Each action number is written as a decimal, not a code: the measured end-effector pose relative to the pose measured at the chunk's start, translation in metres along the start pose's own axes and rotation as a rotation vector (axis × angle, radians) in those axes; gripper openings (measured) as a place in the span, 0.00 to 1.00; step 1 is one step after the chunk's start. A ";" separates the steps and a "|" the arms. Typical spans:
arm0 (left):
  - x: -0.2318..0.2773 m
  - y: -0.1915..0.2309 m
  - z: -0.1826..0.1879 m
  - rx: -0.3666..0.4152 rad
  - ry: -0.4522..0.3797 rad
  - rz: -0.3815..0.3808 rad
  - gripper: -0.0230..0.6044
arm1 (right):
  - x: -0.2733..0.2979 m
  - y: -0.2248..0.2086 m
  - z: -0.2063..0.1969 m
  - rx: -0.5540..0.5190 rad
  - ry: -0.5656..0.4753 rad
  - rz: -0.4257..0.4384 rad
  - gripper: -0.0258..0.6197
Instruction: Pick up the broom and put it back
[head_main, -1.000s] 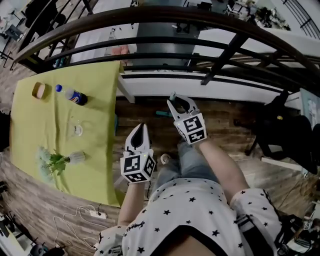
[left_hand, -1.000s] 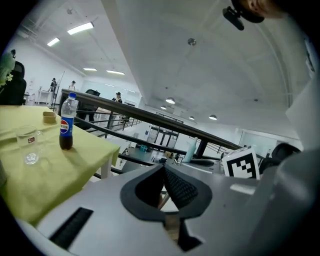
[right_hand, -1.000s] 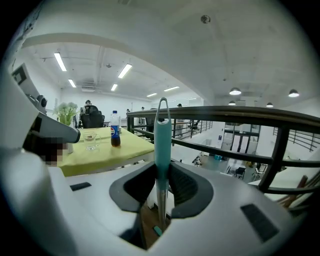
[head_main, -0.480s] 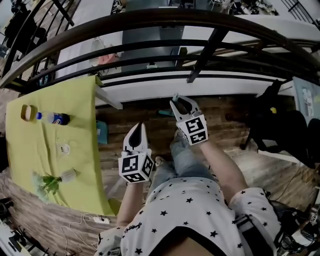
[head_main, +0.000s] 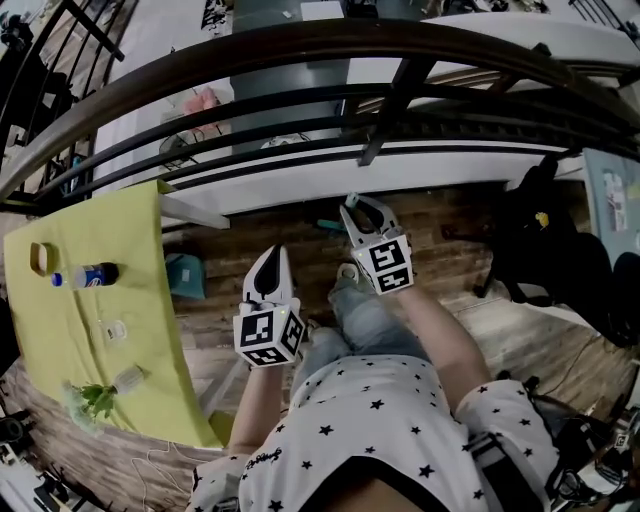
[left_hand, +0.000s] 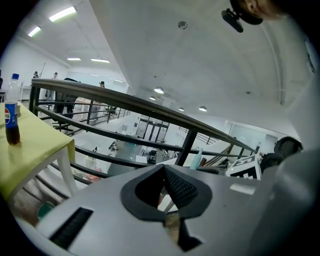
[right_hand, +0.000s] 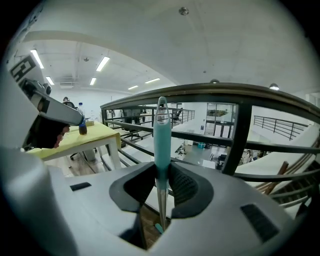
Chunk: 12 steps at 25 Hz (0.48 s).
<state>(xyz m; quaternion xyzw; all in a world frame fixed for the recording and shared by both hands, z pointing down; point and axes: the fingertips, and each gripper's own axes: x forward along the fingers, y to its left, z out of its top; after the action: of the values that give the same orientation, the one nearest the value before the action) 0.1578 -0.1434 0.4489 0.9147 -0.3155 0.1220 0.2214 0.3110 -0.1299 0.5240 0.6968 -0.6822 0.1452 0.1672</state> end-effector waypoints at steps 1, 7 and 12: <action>0.009 -0.003 0.000 0.004 0.007 -0.003 0.05 | 0.003 -0.008 -0.004 0.004 0.004 -0.006 0.16; 0.058 -0.015 -0.002 0.012 0.033 -0.016 0.06 | 0.020 -0.052 -0.027 0.030 0.043 -0.027 0.16; 0.093 -0.025 -0.003 0.016 0.044 -0.019 0.06 | 0.039 -0.081 -0.045 0.038 0.073 -0.033 0.16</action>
<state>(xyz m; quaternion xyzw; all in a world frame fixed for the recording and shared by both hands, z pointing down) 0.2451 -0.1738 0.4769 0.9164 -0.3008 0.1425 0.2221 0.3937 -0.1446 0.5782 0.7054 -0.6610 0.1808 0.1809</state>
